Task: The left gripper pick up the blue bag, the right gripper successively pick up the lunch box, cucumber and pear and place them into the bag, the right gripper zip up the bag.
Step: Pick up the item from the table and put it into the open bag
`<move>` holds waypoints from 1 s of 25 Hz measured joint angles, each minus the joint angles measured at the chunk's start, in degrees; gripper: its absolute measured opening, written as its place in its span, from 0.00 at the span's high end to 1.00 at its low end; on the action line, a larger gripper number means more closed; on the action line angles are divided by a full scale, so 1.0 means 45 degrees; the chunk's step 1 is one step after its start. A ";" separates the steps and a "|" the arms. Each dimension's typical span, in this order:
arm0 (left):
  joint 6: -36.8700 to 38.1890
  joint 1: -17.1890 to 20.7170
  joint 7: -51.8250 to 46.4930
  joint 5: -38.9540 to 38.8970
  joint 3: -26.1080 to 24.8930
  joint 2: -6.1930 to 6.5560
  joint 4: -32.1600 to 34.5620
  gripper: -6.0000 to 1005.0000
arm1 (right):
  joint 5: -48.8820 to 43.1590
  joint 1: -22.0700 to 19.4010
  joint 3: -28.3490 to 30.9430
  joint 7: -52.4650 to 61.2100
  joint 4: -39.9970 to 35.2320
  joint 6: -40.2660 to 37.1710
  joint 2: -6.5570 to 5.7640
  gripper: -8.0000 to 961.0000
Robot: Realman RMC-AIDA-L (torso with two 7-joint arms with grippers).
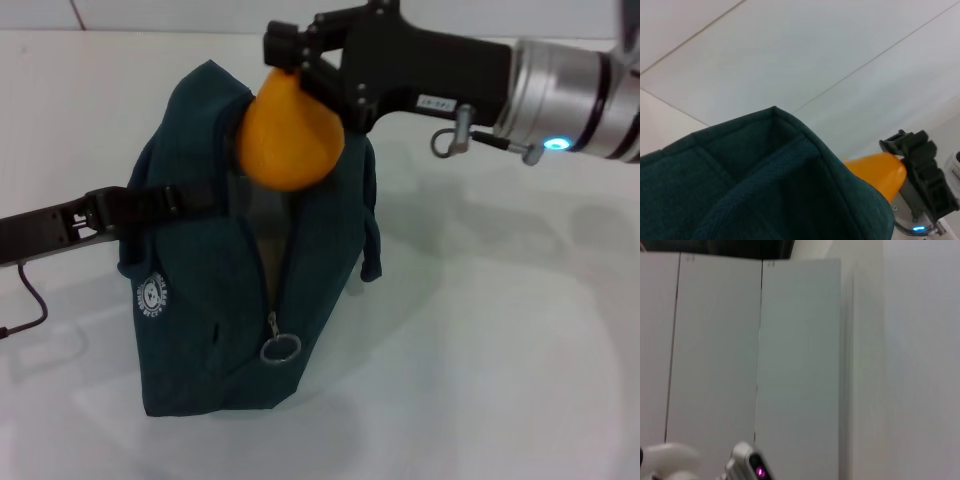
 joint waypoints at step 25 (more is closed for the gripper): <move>-0.0284 0.0214 0.0090 0.0044 -0.0276 0.0077 -0.0003 0.96 | 0.1021 0.0269 -0.2940 -0.1292 -0.0105 0.2571 0.0000 0.86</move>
